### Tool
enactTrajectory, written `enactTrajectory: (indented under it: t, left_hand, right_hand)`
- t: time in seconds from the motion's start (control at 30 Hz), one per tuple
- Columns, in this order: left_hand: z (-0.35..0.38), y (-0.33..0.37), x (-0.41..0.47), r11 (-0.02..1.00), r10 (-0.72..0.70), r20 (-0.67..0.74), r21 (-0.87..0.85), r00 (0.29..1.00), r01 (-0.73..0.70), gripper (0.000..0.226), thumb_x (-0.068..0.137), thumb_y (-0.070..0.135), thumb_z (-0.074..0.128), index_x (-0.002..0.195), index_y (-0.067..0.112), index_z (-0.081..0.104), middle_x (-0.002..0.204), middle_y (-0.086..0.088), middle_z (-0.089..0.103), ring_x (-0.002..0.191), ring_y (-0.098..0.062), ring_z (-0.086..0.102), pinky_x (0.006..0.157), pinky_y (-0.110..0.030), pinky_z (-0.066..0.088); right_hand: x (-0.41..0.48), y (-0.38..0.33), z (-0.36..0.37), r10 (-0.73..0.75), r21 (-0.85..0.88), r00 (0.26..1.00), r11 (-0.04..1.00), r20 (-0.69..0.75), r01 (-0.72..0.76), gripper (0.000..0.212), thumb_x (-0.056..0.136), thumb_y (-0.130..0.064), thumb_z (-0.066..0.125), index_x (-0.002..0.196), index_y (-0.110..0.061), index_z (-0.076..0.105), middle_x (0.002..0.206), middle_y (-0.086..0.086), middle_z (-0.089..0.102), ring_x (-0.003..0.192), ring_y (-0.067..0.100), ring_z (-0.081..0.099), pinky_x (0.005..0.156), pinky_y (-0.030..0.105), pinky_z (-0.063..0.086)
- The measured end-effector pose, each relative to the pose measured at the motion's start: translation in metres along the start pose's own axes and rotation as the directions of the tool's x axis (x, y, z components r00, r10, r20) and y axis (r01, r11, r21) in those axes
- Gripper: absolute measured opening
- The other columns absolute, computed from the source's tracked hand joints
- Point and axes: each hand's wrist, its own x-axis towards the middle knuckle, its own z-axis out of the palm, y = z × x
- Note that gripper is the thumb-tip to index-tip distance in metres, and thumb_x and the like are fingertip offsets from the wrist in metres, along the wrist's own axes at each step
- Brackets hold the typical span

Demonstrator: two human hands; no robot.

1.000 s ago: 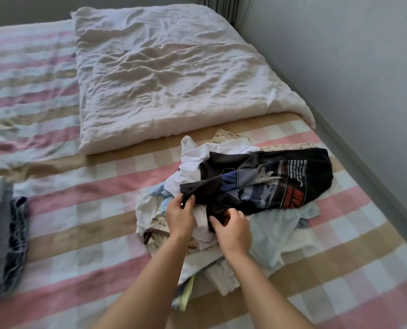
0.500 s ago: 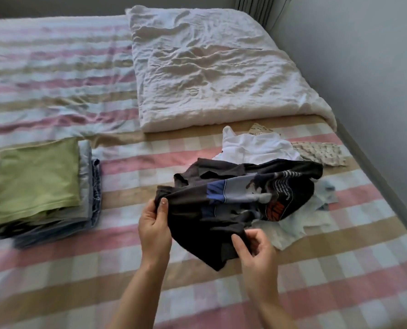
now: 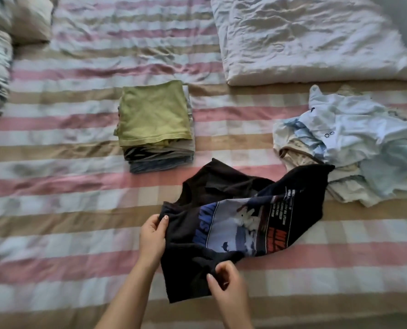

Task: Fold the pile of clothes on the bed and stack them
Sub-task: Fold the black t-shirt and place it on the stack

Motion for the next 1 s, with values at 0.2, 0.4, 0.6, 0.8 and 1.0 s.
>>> enactTrajectory:
  t: [0.2, 0.4, 0.6, 0.8, 1.0]
  left_hand:
    - [-0.025, -0.049, 0.003, 0.975, -0.215, 0.142, 0.078, 0.966, 0.206, 0.01, 0.092, 0.001, 0.049, 0.097, 0.005, 0.057, 0.093, -0.007, 0.063, 0.084, -0.016, 0.06, 0.067, -0.017, 0.048]
    - [-0.036, -0.062, 0.002, 0.945, -0.326, 0.189, 0.092, 0.926, 0.314, 0.031, 0.093, 0.012, 0.053, 0.122, 0.001, 0.051, 0.115, -0.013, 0.06, 0.108, -0.028, 0.057, 0.096, -0.045, 0.047]
    - [-0.028, -0.068, 0.005, 0.947, -0.316, 0.183, 0.011, 0.931, 0.32, 0.019, 0.094, 0.018, 0.052, 0.111, 0.012, 0.055, 0.106, -0.003, 0.062, 0.092, -0.012, 0.059, 0.072, -0.023, 0.049]
    - [-0.015, -0.08, 0.005, 0.956, -0.273, 0.097, -0.082, 0.957, 0.281, 0.01, 0.091, 0.015, 0.056, 0.1, 0.017, 0.061, 0.095, 0.0, 0.067, 0.089, -0.013, 0.064, 0.069, -0.021, 0.05]
    - [0.005, -0.094, 0.001, 0.97, -0.212, -0.089, -0.138, 0.973, 0.199, 0.011, 0.088, 0.015, 0.061, 0.098, 0.018, 0.066, 0.092, 0.001, 0.071, 0.087, -0.014, 0.068, 0.075, -0.026, 0.053]
  right_hand:
    - [0.008, 0.025, 0.033, 0.229, -0.251, 0.972, 0.945, 0.046, -0.211, 0.01, 0.088, -0.02, 0.059, 0.093, -0.026, 0.052, 0.089, -0.008, 0.061, 0.087, 0.01, 0.058, 0.074, 0.021, 0.044]
    - [0.045, -0.004, 0.011, 0.002, -0.396, 0.998, 0.918, -0.067, -0.029, 0.004, 0.091, -0.02, 0.055, 0.091, -0.024, 0.057, 0.088, -0.009, 0.061, 0.084, 0.009, 0.057, 0.071, 0.024, 0.043]
    - [0.135, -0.045, 0.016, -0.113, -0.508, 0.991, 0.851, 0.077, 0.136, 0.01, 0.09, -0.019, 0.053, 0.096, -0.019, 0.062, 0.089, -0.006, 0.062, 0.086, 0.012, 0.057, 0.07, 0.024, 0.038]
    - [0.214, -0.059, 0.037, -0.195, -0.613, 0.96, 0.739, 0.203, 0.279, 0.023, 0.09, -0.018, 0.051, 0.111, -0.019, 0.061, 0.107, -0.001, 0.061, 0.099, 0.017, 0.057, 0.08, 0.03, 0.044]
    - [0.262, -0.052, 0.044, -0.247, -0.746, 0.903, 0.508, 0.352, 0.43, 0.047, 0.091, -0.015, 0.039, 0.137, -0.027, 0.036, 0.116, 0.006, 0.058, 0.098, 0.03, 0.057, 0.069, 0.036, 0.047]
